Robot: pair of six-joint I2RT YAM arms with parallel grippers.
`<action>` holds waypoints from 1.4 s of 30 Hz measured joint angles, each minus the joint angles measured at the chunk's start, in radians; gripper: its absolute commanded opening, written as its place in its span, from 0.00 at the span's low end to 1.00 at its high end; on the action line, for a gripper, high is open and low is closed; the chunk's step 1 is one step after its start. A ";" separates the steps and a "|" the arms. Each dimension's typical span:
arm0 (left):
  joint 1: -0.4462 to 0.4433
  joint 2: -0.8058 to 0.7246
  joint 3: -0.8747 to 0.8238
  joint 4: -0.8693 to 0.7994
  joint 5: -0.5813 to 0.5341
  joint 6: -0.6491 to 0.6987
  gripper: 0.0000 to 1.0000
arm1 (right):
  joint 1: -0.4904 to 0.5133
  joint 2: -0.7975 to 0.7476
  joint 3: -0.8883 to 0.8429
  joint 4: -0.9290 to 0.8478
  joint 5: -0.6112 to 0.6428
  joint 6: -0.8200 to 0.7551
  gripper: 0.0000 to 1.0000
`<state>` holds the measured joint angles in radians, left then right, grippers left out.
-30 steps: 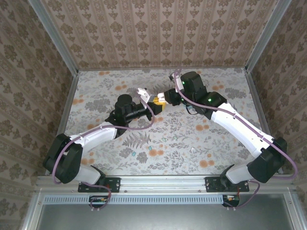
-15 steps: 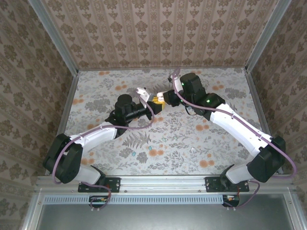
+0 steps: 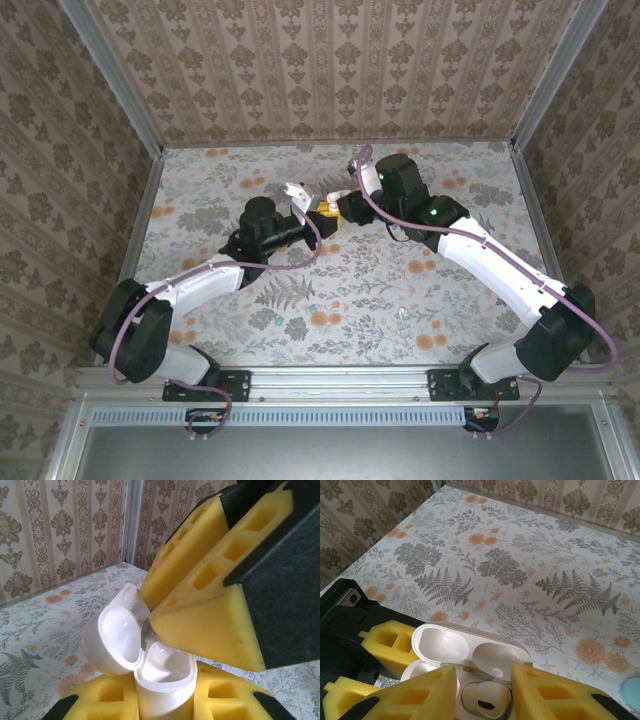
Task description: Insert the wireless bluetooth earbuds into the charging case
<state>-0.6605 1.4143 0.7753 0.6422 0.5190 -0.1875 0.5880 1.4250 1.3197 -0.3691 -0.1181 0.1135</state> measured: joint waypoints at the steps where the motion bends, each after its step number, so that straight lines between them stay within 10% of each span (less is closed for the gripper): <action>1: 0.000 0.000 0.000 0.000 0.000 0.000 0.21 | 0.000 -0.001 -0.001 0.000 -0.003 -0.004 0.38; 22: 0.000 -0.013 0.000 0.018 0.008 0.025 0.21 | -0.042 -0.042 0.000 -0.024 -0.177 0.066 0.65; 42: 0.000 -0.019 0.000 0.016 0.008 0.066 0.20 | -0.111 -0.069 0.017 -0.034 -0.266 0.251 0.59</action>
<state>-0.6609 1.3956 0.7753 0.6586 0.5266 -0.1215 0.4767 1.3563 1.3365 -0.4030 -0.3836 0.3641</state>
